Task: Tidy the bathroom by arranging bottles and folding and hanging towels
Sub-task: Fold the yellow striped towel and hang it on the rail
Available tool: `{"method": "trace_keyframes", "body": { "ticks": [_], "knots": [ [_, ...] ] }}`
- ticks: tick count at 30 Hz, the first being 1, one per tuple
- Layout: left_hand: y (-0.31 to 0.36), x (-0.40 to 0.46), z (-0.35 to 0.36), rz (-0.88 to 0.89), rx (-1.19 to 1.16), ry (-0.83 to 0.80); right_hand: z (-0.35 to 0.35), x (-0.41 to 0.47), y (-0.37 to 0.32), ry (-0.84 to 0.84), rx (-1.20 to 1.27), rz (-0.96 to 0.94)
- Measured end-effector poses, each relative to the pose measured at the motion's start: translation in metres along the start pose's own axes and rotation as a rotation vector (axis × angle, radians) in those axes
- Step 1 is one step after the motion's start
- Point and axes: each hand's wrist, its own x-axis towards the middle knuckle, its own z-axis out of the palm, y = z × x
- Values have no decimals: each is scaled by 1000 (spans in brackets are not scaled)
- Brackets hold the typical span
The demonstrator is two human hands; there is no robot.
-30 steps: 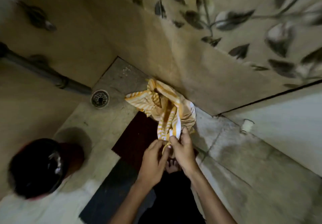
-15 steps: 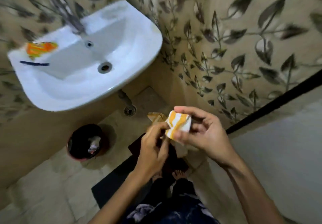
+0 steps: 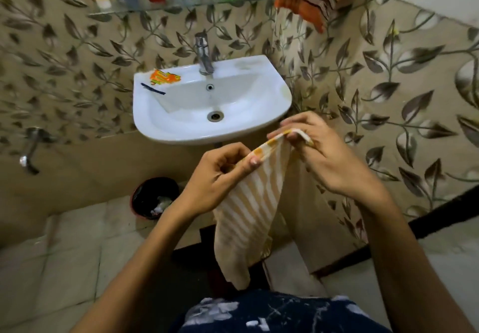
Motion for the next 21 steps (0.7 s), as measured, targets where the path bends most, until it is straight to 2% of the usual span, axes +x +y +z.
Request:
{"method": "trace_keyframes", "body": {
  "ticks": [3, 5, 8, 10, 11, 13, 17, 18, 21],
  "knots": [
    [-7, -3, -11, -60, -73, 1, 1, 12, -17, 142, 230, -52],
    [-13, -6, -18, -98, -90, 2, -1, 20, -19, 342, 294, -13],
    [-21, -14, -29, -138, -63, -11, -12, 36, -14, 676, 486, 147],
    [-24, -16, -36, -153, -44, 4, -22, 45, -10, 784, 534, 202],
    [-24, -15, -39, -151, -28, 17, -25, 48, -7, 784, 517, 202],
    [-24, -9, -44, -128, 30, 35, -22, 50, -7, 609, 436, 168],
    [-19, 7, -42, -51, 185, -2, 11, 50, -17, -236, 80, 42],
    [-17, 11, -40, -28, 201, -7, 21, 51, -19, -360, -32, 19],
    [-16, 19, -41, 20, 225, 28, 33, 57, -18, -417, -219, -21]
  ]
}}
